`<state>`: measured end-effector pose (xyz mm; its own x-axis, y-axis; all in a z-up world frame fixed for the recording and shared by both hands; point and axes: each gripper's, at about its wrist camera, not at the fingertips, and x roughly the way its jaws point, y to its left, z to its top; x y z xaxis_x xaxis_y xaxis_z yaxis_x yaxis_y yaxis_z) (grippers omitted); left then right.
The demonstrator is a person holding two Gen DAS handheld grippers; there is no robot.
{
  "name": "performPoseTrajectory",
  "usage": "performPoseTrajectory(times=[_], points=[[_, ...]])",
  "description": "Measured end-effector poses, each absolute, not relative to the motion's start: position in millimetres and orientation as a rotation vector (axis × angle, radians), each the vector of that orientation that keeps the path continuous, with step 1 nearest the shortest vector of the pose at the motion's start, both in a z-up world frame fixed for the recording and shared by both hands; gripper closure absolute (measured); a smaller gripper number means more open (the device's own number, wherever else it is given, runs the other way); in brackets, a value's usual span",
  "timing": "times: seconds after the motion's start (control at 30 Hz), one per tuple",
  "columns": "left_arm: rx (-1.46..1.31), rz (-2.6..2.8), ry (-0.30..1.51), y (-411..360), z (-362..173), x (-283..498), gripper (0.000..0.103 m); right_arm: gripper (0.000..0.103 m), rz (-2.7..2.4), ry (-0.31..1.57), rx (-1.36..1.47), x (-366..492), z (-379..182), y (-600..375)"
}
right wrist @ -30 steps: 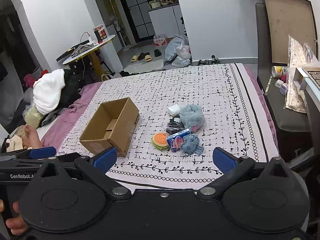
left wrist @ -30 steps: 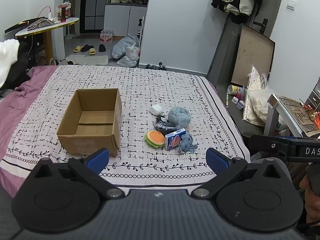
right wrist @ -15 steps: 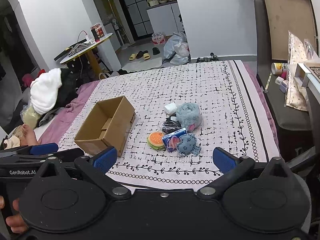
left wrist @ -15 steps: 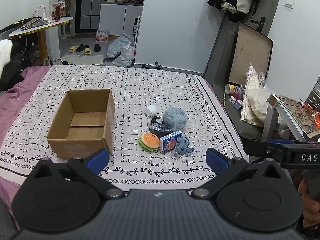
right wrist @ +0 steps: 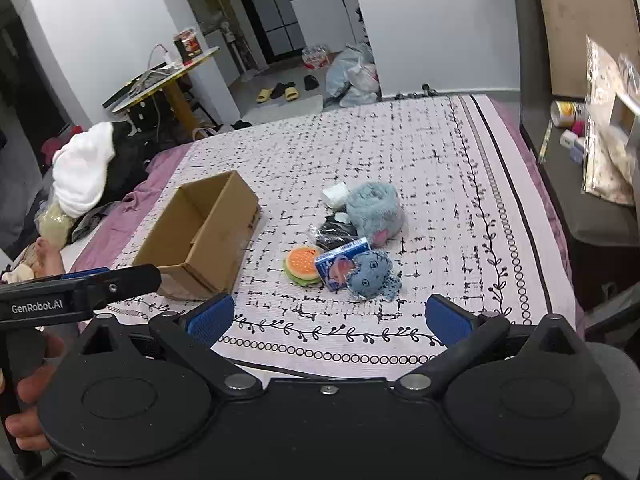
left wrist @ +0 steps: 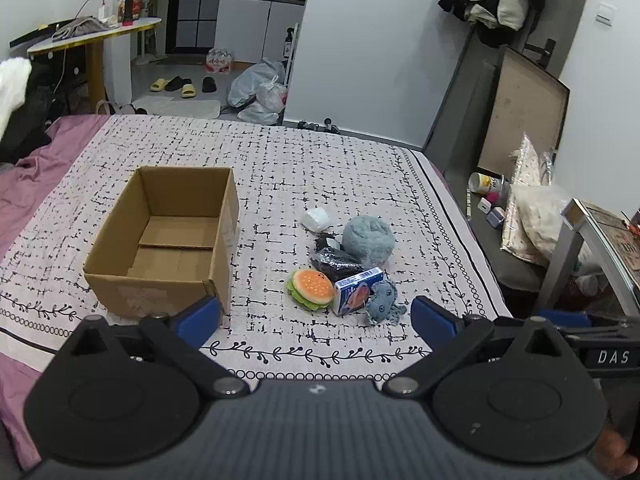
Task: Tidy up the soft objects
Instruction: 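Move both tools toward the cluster of toys beside the cardboard box, then grasp the hamburger plush with the left tool while the right tool grasps the blue plush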
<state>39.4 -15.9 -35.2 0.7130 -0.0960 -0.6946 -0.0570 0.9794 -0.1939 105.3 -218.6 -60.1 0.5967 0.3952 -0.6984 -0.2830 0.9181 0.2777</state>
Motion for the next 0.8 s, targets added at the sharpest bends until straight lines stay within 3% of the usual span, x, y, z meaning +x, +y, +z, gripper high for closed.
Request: performPoseTrajectory(times=[0.37,0.8], points=[[-0.214,-0.031,0.802,-17.1,-56.6,73.0,0.005,0.000,0.379,0.899,0.189,132.7,-89.4,-222.9],[-0.235,-0.038,0.857,-20.6,-89.0,116.3,0.025,0.011,0.398,0.968,0.270,169.3,-127.4,-221.1]])
